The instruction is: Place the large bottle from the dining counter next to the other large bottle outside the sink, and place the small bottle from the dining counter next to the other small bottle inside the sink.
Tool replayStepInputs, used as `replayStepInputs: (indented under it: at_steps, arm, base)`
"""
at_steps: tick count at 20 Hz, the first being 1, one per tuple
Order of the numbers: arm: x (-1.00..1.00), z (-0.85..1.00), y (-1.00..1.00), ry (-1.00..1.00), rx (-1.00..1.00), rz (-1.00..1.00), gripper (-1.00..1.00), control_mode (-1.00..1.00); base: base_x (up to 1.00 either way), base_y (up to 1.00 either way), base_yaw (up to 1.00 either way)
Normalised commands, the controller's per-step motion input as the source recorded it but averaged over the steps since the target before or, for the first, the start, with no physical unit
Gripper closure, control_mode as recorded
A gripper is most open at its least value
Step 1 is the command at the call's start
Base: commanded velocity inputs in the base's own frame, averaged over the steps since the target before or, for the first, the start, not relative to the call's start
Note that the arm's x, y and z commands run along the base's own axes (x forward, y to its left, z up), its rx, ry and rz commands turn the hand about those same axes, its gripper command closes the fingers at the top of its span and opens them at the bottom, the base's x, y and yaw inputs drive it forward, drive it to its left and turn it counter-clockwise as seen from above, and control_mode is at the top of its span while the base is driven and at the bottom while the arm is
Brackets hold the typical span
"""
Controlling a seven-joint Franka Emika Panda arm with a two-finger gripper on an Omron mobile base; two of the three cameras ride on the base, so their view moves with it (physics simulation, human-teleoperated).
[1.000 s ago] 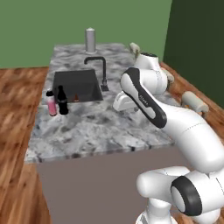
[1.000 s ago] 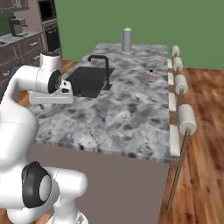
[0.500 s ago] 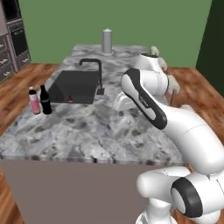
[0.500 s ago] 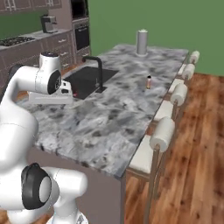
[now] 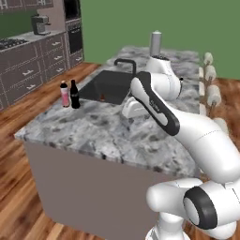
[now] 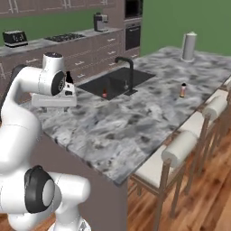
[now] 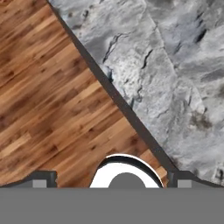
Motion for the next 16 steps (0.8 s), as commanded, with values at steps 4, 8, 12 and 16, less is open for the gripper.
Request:
replayStepInputs:
  at_steps: [4,8,12,16]
  arm:
    - [0.0,0.0,0.0,0.0,0.0,0.0,-1.0,1.0]
    - [0.0,0.0,0.0,0.0,0.0,0.0,-1.0,1.0]
    - [0.0,0.0,0.0,0.0,0.0,0.0,-1.0,1.0]
    - [0.0,0.0,0.0,0.0,0.0,0.0,-1.0,1.0]
  base:
    - [0.26,-1.0,0.51]
    - [0.0,-0.98,0.55]
    - [0.0,-0.89,0.57]
    - [-0.02,-0.91,0.58]
